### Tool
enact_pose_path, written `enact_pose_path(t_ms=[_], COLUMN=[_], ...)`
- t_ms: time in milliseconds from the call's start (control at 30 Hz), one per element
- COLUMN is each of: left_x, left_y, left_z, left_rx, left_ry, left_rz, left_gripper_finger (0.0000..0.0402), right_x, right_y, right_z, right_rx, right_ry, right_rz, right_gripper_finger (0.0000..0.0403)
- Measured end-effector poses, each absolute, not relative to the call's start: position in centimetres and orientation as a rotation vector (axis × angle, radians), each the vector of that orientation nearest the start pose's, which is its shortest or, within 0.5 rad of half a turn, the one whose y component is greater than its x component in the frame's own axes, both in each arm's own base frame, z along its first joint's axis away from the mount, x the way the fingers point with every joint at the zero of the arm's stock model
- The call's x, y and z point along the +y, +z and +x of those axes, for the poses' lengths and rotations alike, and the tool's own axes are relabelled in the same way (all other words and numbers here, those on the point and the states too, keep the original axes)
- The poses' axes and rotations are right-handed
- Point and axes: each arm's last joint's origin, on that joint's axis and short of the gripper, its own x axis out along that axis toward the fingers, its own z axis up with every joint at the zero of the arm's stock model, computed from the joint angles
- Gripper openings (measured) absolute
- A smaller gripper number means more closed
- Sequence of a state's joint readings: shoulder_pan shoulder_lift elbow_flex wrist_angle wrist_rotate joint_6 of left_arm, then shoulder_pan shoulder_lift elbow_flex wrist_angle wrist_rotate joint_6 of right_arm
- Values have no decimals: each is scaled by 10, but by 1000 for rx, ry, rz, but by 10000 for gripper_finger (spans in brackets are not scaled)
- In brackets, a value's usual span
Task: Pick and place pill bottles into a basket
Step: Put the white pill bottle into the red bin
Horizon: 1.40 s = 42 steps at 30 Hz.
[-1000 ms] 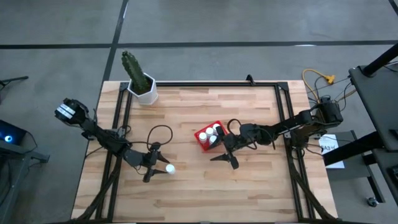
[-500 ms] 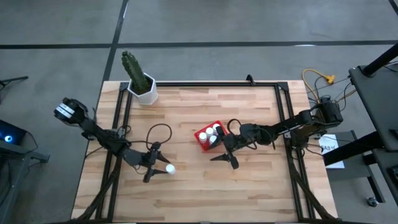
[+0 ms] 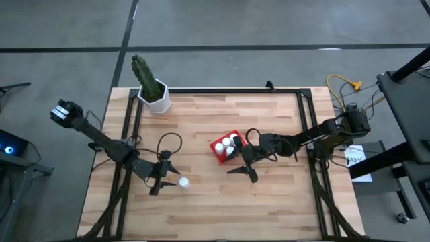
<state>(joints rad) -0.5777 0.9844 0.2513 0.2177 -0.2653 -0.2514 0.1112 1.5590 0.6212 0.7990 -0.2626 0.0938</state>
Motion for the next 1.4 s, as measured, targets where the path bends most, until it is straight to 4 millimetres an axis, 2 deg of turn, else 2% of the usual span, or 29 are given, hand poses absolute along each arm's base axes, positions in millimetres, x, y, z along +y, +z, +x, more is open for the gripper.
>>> enact_pose_path(t_ms=[167,267,367,700,833,1067,1233,1400], left_x=[-91,-92,-93,-100,-95,-90,-87,-84], left_y=[200,218,225,219,218,228,230,230], left_z=[156,160,166,186,185,183,184,186], left_rx=[606,649,715,805,798,750,747,753], left_ry=[-225,-225,-207,-180,-138,-120,-106,-97], left_rz=[39,95,132,203,204,179,171,134], left_gripper_finger=[212,212,212,212,212,212,212,212], right_x=[41,41,41,40,30,21,17,14], right_y=[192,192,192,191,189,174,157,150], right_z=[302,302,302,294,275,226,192,166], right_rx=[154,154,155,159,158,167,176,96], right_ry=[367,368,367,404,263,84,57,59], right_rz=[92,89,91,69,83,79,76,71], right_gripper_finger=[224,224,224,224,224,224,224,224])
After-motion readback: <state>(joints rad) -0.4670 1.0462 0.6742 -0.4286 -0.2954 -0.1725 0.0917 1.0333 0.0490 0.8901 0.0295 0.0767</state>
